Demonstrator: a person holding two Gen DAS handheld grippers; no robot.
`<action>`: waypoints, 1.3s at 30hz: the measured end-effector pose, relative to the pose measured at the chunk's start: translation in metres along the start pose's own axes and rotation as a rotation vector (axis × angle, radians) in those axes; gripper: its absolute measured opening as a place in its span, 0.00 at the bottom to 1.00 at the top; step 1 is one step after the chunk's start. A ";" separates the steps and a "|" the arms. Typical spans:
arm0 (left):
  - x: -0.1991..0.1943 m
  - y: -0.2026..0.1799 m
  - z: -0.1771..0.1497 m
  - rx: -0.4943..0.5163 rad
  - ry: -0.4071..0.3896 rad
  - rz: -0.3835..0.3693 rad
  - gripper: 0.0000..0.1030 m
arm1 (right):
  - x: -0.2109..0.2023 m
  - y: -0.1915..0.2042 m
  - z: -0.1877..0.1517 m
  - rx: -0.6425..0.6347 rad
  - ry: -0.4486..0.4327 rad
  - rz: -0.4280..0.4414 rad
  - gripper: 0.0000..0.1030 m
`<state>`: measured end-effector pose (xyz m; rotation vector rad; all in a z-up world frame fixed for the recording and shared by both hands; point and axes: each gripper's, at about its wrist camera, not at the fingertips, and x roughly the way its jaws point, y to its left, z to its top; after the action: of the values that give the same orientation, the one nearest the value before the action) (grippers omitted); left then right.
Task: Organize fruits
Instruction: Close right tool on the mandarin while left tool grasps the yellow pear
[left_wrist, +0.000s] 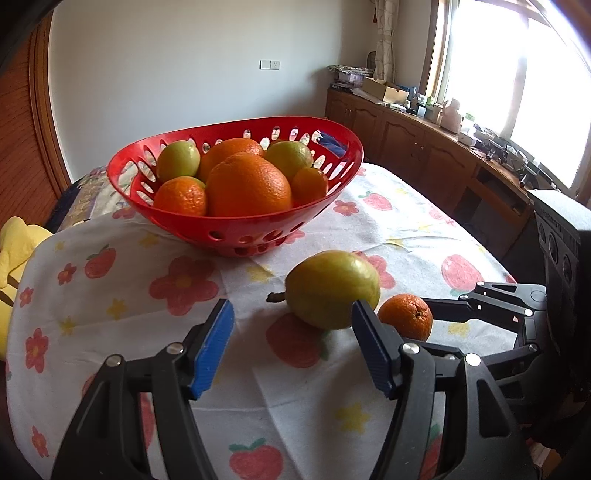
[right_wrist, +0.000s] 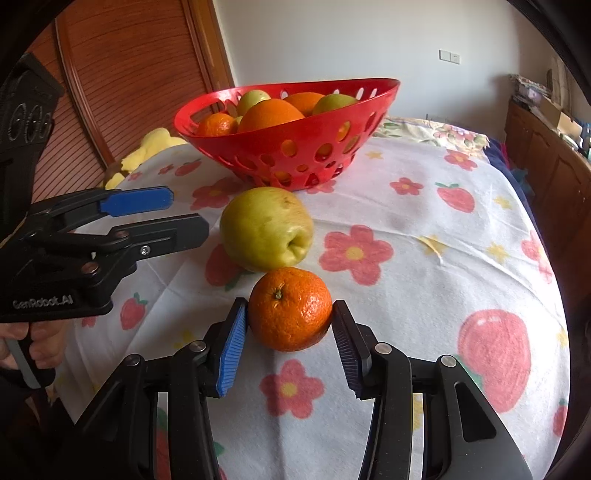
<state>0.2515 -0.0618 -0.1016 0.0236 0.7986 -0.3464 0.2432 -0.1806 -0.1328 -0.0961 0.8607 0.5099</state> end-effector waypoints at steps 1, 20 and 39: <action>0.002 -0.002 0.002 0.001 0.002 -0.004 0.64 | -0.002 -0.002 0.000 0.003 -0.002 0.002 0.45; 0.038 -0.029 0.016 0.017 0.066 0.001 0.68 | -0.010 -0.019 -0.011 0.023 -0.004 0.023 0.45; 0.052 -0.033 0.018 0.049 0.074 -0.003 0.68 | -0.009 -0.012 -0.017 -0.006 -0.040 -0.017 0.46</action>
<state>0.2872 -0.1111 -0.1219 0.0815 0.8631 -0.3698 0.2318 -0.1998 -0.1388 -0.0983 0.8182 0.4973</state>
